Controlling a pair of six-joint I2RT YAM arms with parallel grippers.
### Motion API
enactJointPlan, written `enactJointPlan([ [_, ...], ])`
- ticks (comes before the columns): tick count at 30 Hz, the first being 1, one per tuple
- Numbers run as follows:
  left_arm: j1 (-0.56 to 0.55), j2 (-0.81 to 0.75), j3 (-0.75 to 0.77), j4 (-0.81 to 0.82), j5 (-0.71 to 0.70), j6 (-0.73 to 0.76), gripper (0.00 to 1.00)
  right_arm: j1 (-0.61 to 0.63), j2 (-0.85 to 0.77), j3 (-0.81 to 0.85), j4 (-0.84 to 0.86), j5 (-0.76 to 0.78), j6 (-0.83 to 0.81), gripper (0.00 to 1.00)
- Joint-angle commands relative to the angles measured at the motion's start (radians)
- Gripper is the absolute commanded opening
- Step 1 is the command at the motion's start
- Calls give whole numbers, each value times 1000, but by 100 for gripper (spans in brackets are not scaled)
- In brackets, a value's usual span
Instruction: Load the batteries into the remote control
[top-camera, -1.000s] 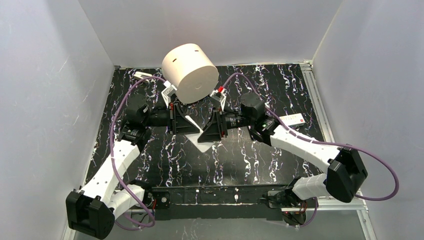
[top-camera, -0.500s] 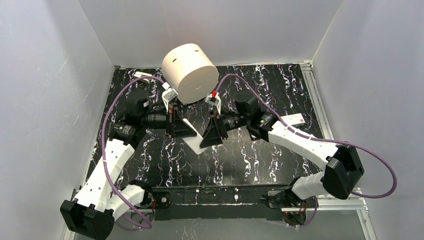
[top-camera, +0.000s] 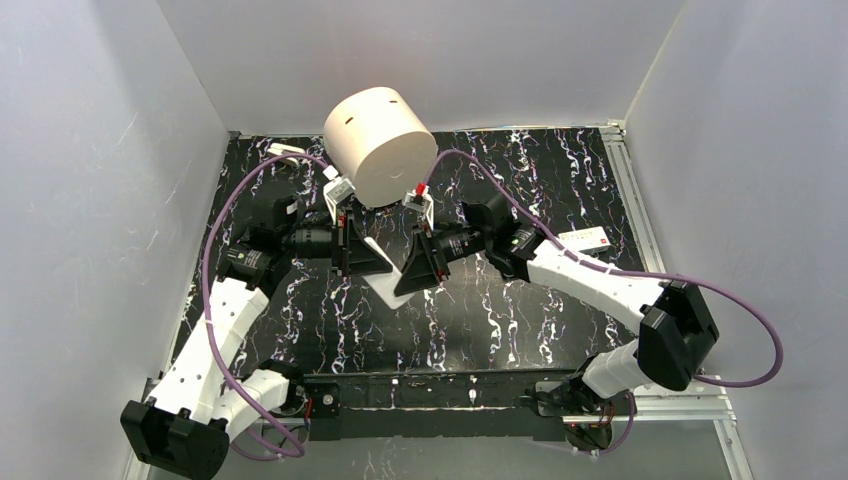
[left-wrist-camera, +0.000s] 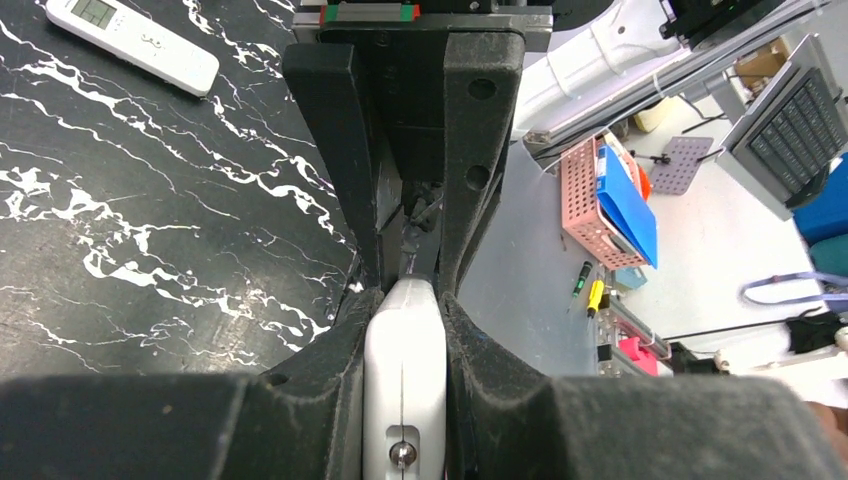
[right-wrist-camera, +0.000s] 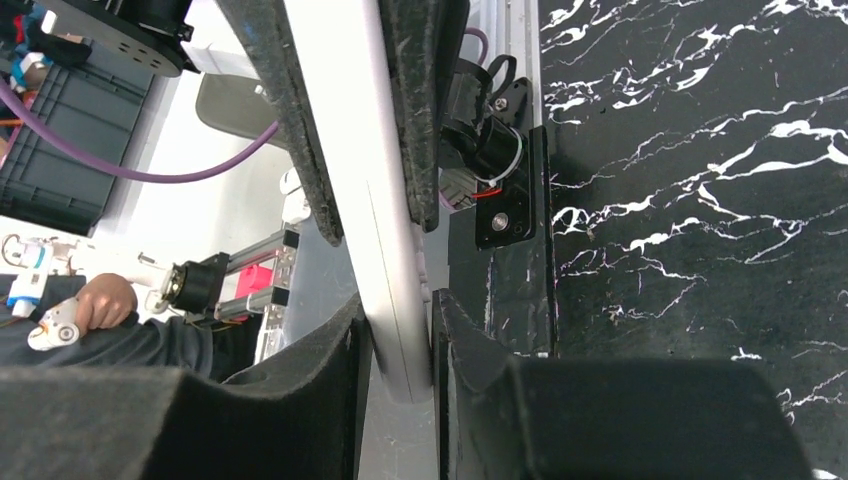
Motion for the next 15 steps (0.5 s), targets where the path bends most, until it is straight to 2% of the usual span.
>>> enactJointPlan([
  [1, 1, -19, 17, 16, 18, -12, 10, 15, 16, 10, 137, 16, 62, 27],
  [4, 0, -24, 16, 1, -20, -7, 33, 15, 13, 2, 143, 42, 71, 8],
  [5, 0, -27, 16, -8, -44, -5, 44, 15, 7, -2, 135, 63, 69, 1],
  [8, 0, -38, 14, -38, -111, 10, 70, 14, -17, -16, 99, 158, 57, 1],
  [9, 1, -41, 15, -55, -140, 17, 82, 12, -27, -25, 91, 190, 57, 1],
  [12, 2, -50, 33, -124, -288, 41, 98, 10, -68, -56, 63, 305, 61, 1],
  [15, 1, -47, 76, -231, -588, 53, 99, 5, -113, -82, -35, 449, 32, 1],
])
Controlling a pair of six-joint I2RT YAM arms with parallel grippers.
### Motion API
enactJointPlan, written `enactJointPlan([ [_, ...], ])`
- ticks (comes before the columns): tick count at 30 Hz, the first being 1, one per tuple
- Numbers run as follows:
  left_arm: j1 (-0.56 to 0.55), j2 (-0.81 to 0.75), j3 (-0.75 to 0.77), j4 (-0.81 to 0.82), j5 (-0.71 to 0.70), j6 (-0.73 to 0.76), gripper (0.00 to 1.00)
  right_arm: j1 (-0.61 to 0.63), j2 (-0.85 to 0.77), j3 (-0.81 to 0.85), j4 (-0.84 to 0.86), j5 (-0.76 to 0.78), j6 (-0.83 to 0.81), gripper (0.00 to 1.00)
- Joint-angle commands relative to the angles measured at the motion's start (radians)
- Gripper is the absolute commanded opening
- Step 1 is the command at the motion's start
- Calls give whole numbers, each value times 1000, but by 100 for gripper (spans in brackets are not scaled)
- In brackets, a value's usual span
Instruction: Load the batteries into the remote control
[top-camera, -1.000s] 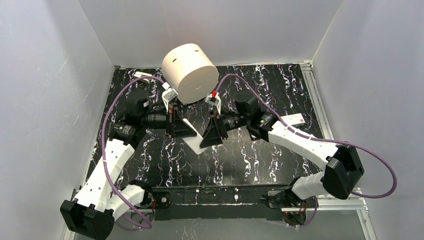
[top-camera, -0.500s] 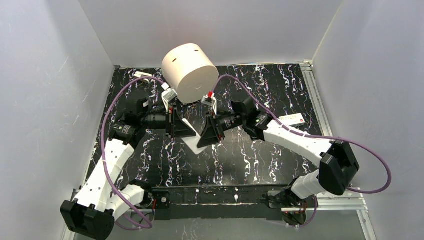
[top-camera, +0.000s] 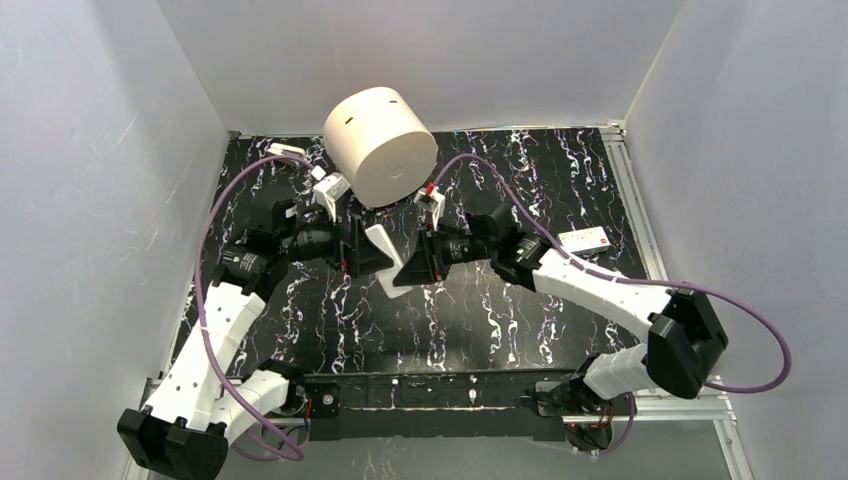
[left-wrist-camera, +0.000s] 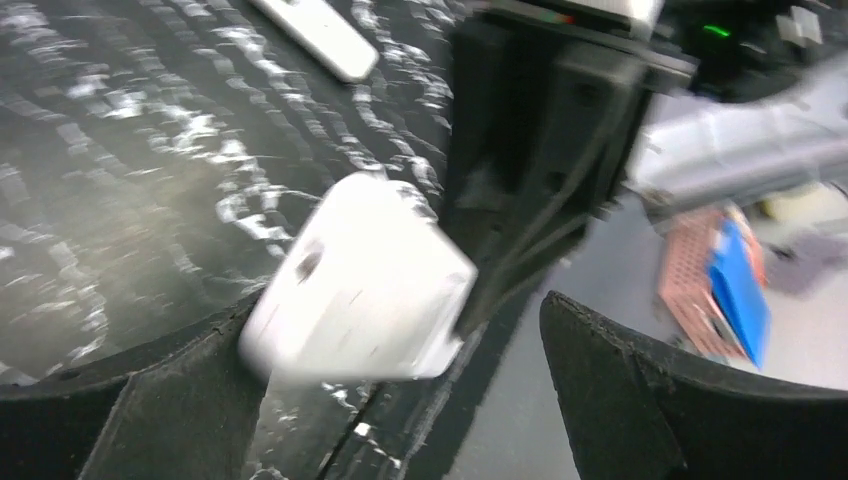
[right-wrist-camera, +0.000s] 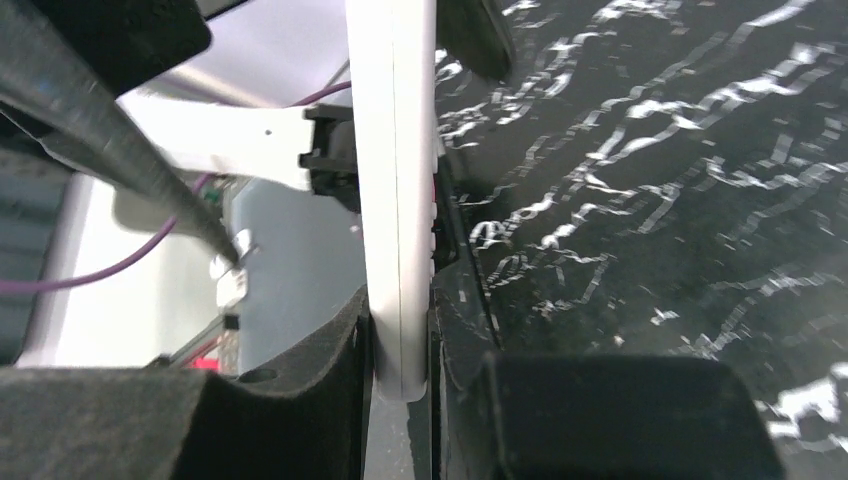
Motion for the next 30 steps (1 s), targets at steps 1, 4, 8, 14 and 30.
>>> enactJointPlan([
  [1, -1, -23, 81, -173, -488, 26, 99, -8, -106, -28, -118, 295, -29, 1],
  [4, -1, -32, 94, -243, -830, -25, 99, -13, -99, -25, -307, 516, -71, 1],
  [8, -1, -42, 97, -278, -825, -42, 99, -12, 12, 46, -568, 913, -105, 1],
  [14, -1, -75, 66, -278, -764, -61, 98, 5, 133, 102, -651, 1228, -138, 1],
  [30, -1, -156, 71, -297, -809, -57, 99, 135, 513, 338, -961, 1541, -69, 1],
])
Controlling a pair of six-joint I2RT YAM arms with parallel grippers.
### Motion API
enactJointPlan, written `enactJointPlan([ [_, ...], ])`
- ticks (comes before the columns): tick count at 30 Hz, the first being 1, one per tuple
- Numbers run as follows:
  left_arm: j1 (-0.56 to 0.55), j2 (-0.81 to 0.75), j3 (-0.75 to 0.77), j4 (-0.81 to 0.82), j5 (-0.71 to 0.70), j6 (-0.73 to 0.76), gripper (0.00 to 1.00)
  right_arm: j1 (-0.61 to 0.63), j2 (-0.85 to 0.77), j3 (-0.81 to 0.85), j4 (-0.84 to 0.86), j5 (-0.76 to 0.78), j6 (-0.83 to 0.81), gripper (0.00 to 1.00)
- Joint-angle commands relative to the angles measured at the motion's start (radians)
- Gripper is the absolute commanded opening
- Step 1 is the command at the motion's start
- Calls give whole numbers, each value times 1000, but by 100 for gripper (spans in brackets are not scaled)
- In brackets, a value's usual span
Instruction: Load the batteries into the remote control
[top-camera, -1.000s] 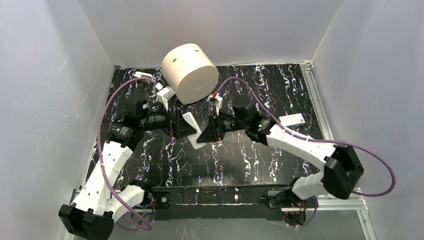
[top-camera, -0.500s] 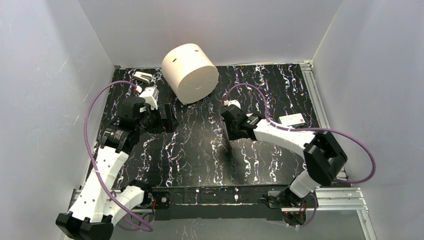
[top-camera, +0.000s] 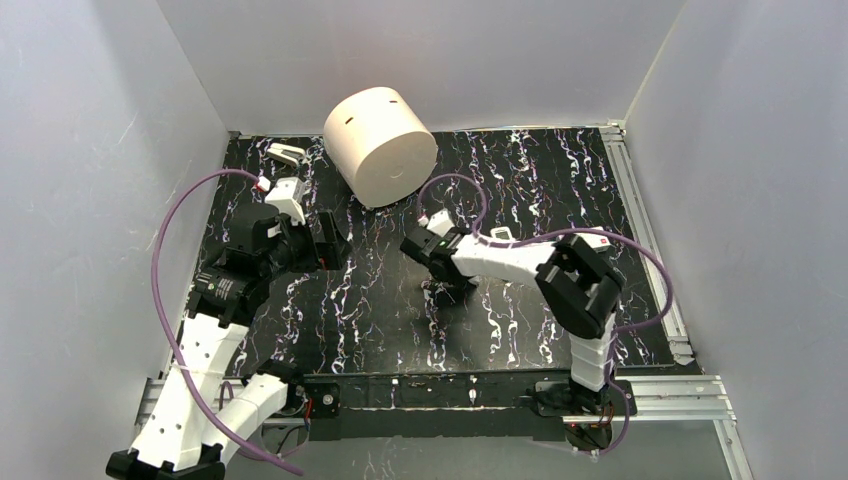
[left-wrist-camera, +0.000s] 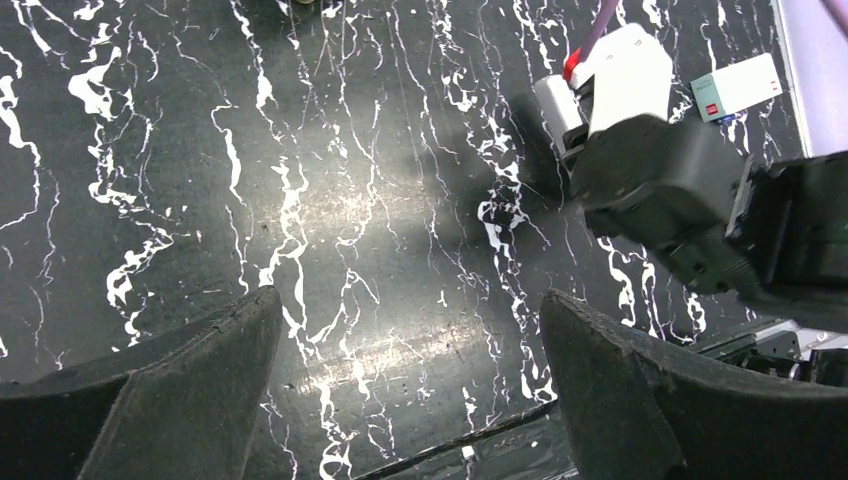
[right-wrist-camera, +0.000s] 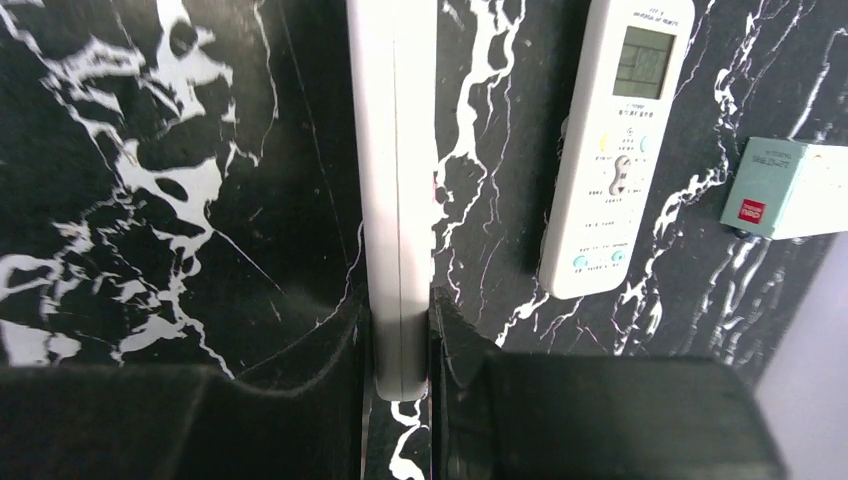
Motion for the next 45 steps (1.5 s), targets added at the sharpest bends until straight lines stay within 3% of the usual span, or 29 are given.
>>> enactJointPlan([
  [1, -2, -17, 14, -38, -40, 13, 99, 47, 57, 58, -110, 130, 37, 3],
  [9, -2, -23, 24, -62, -47, 29, 98, 75, 116, 87, -103, 19, 12, 22],
  [16, -3, -16, 78, -116, -38, 61, 99, 80, 4, 58, -34, -129, 15, 61],
  [21, -3, -44, 94, -110, -27, 38, 99, 82, -123, 17, -26, -107, 94, 67],
  [27, -3, -142, 94, -105, -104, -25, 99, 84, -414, -93, -21, 54, 176, 69],
  [32, -3, -295, 85, -97, -219, -17, 99, 84, -714, -157, -66, 294, 155, 72],
  [34, -2, -346, 81, -89, -277, -14, 98, 84, -830, -161, -69, 382, 101, 78],
  [37, -3, -394, 91, -97, -336, -26, 98, 85, -973, -134, -116, 505, 39, 96],
  [45, -3, -405, 160, -135, -381, 5, 98, 85, -1065, 101, -312, 664, -63, 99],
])
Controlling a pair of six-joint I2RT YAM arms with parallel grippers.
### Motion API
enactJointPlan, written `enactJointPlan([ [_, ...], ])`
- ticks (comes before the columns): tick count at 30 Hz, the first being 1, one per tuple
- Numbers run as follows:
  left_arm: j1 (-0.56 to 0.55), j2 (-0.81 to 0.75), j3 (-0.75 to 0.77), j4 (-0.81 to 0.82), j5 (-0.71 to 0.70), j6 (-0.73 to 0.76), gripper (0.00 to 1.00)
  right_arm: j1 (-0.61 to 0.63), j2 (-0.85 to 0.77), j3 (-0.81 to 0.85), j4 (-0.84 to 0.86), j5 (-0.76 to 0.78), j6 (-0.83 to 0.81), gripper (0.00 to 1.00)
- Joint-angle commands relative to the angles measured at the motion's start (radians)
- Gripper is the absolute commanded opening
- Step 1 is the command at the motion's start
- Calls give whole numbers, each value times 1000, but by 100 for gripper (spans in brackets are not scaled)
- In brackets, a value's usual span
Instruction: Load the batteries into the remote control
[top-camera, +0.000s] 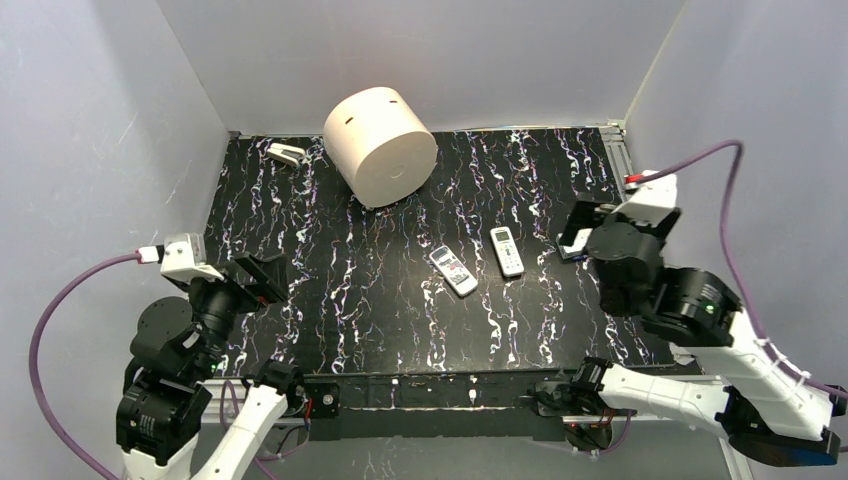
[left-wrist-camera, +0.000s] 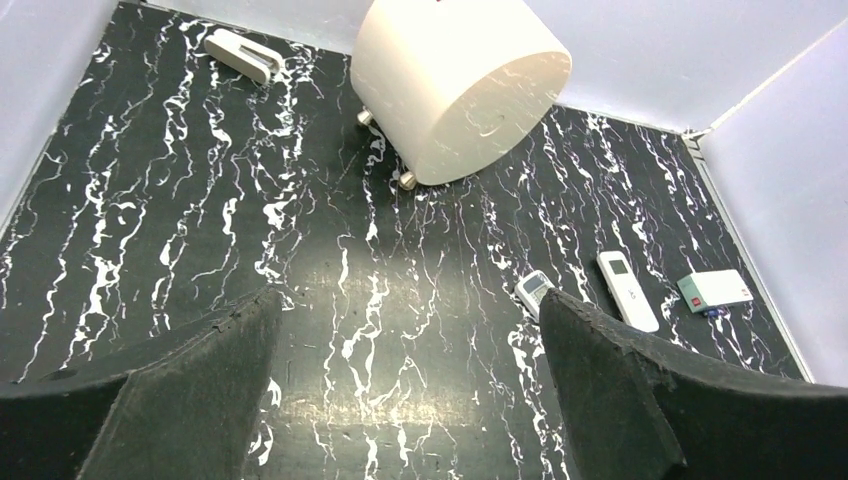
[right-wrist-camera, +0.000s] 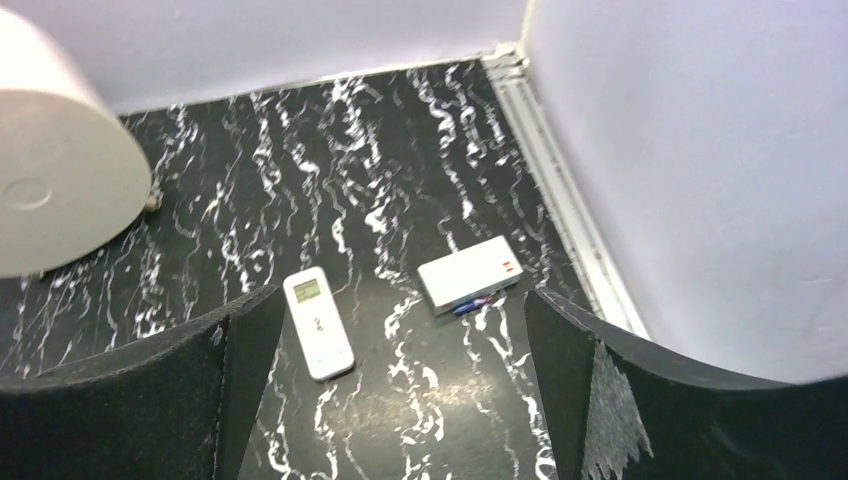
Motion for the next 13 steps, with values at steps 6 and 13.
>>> enactJointPlan([
  [6, -3, 45, 39, -13, -30, -1, 98, 1, -92, 169, -31, 157, -158, 99],
  [13, -2, 53, 11, 32, -28, -9, 98, 2, -132, 113, 75, 154, -208, 99],
])
